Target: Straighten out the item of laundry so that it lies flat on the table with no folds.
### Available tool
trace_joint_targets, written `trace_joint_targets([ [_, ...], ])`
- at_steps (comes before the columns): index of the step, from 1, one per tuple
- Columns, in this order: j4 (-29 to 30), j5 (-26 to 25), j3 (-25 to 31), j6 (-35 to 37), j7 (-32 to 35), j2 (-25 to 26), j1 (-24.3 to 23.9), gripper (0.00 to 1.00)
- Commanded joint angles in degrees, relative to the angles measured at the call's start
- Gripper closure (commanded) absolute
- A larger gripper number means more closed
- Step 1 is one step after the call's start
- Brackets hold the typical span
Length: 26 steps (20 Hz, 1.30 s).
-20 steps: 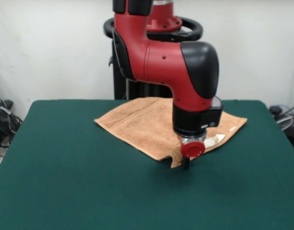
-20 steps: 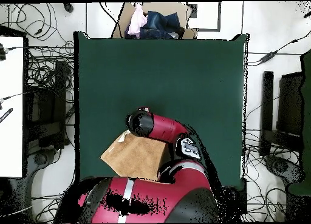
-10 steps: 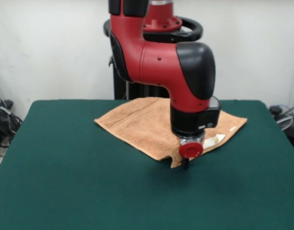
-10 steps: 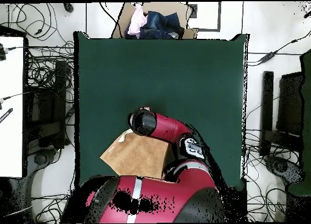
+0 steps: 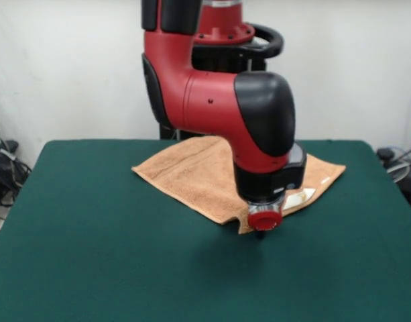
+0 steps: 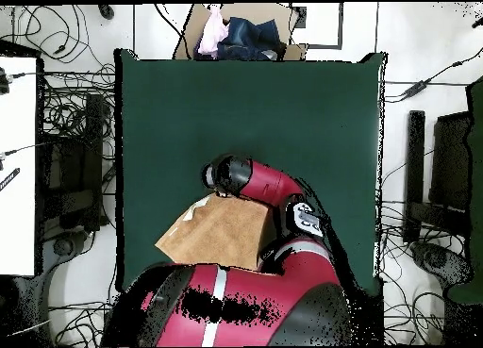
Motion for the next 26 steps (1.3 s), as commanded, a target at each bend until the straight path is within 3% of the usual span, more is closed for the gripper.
trace_joint_targets([
  [1,-14.81,3.79,0.04,15.54,8.01,5.92,3.01,1.0],
  [16,-35.65,7.44,-5.05,33.41,19.03,14.2,6.7,1.0],
  [21,-36.52,9.49,-6.27,34.07,20.44,15.33,6.8,1.0],
  [24,-31.54,10.19,-6.06,29.19,17.6,13.6,6.31,1.0],
  [25,-29.56,10.58,-6.3,26.86,16.79,12.97,6.34,0.0],
  [26,-28.68,10.69,-6.21,25.87,16.66,12.65,6.23,0.0],
])
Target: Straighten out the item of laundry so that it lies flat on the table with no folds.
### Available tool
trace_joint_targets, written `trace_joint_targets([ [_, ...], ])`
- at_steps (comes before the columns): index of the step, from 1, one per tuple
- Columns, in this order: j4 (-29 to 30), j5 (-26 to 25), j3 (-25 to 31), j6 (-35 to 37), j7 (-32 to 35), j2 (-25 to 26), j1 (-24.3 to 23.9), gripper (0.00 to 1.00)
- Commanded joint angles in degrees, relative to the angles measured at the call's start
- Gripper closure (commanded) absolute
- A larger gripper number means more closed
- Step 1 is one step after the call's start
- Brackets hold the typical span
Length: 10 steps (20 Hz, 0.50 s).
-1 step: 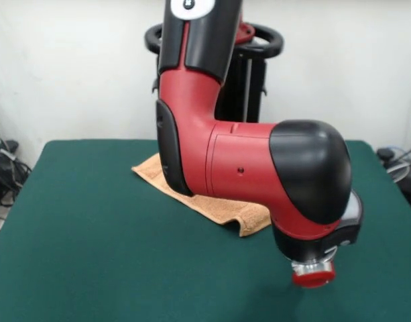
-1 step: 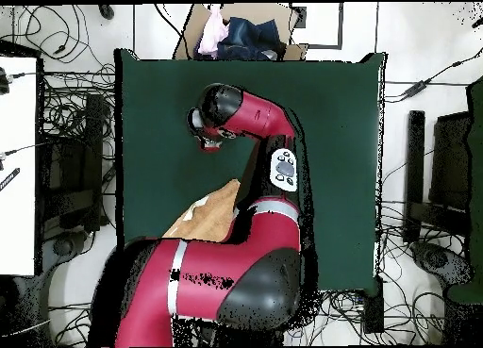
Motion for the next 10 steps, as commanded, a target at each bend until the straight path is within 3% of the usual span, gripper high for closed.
trace_joint_targets([
  [1,5.6,3.13,-1.57,-4.45,15.61,0.0,-0.2,0.0],
  [10,11.63,3.35,-1.71,-7.64,12.29,-1.78,-1.25,0.0],
])
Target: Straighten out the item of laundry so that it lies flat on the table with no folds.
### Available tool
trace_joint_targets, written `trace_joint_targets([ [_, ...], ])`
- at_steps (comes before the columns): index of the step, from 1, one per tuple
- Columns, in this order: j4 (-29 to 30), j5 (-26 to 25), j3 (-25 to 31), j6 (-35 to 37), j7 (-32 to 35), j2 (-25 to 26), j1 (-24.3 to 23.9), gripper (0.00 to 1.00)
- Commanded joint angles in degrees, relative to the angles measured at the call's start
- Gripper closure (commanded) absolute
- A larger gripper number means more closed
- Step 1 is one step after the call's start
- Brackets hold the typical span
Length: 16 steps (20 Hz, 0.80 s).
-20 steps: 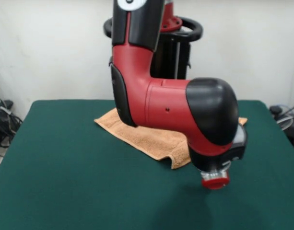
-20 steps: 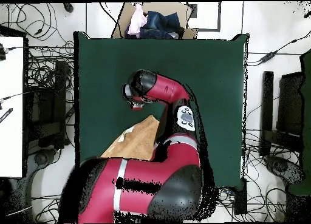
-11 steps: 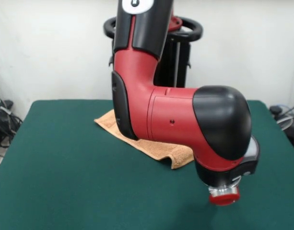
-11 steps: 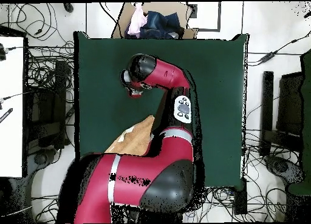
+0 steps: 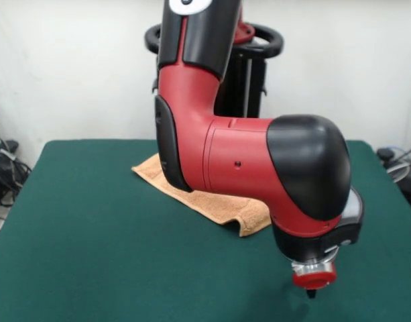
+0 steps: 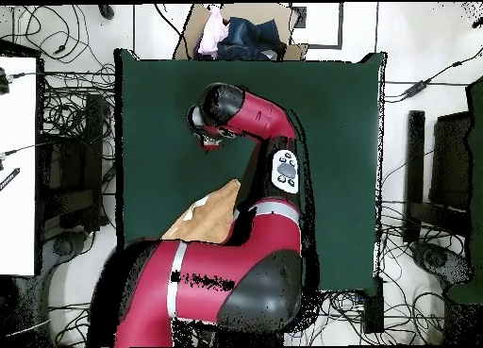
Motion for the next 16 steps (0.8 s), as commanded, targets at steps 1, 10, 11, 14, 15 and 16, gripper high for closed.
trace_joint_targets([
  [1,12.09,1.78,-1.32,-7.27,11.26,-1.41,-1.44,0.0],
  [10,29.5,1.73,3.35,-24.0,5.01,-6.09,-5.44,0.0],
  [11,30.73,1.55,3.67,-24.53,4.33,-6.57,-5.92,0.0],
  [14,34.91,0.73,4.41,-27.33,2.83,-8.21,-7.34,0.0],
  [15,36.33,0.44,4.73,-28.55,2.38,-8.68,-7.86,0.0],
  [16,37.83,0.14,5.06,-29.98,2.3,-9.16,-8.38,0.0],
])
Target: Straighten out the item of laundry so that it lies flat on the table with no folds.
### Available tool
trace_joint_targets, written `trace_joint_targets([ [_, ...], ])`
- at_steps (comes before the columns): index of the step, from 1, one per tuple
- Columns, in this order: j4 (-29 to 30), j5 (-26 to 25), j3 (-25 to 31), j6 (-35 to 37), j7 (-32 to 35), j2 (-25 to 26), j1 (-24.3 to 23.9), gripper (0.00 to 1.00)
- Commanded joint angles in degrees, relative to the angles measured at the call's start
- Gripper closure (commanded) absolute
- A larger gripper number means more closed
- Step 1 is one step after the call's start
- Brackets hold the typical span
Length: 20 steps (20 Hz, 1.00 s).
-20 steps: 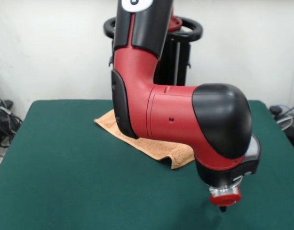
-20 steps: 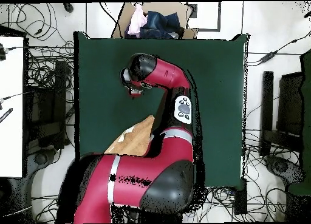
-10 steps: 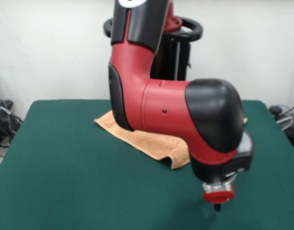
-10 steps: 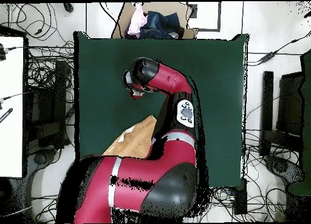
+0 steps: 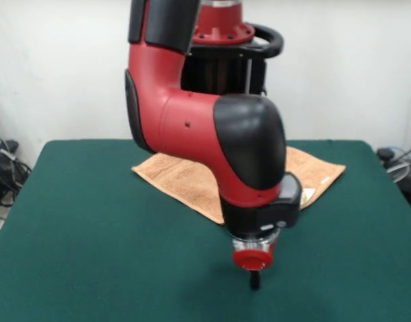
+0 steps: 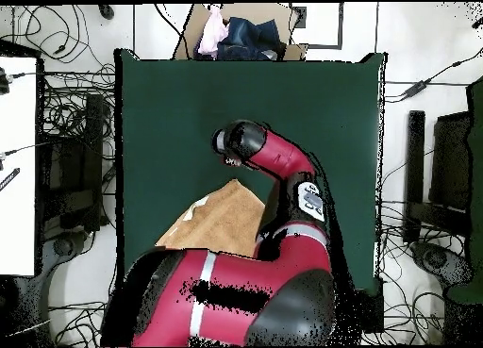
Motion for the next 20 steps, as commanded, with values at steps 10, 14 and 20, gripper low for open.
trace_joint_targets([
  [10,24.91,-0.09,4.82,-8.28,3.07,-6.09,-5.41,0.0],
  [14,26.96,-0.23,5.26,-9.64,2.39,-6.77,-7.21,0.0],
  [20,28.4,-0.37,4.57,-8.37,1.11,-8.51,-9.97,0.0],
])
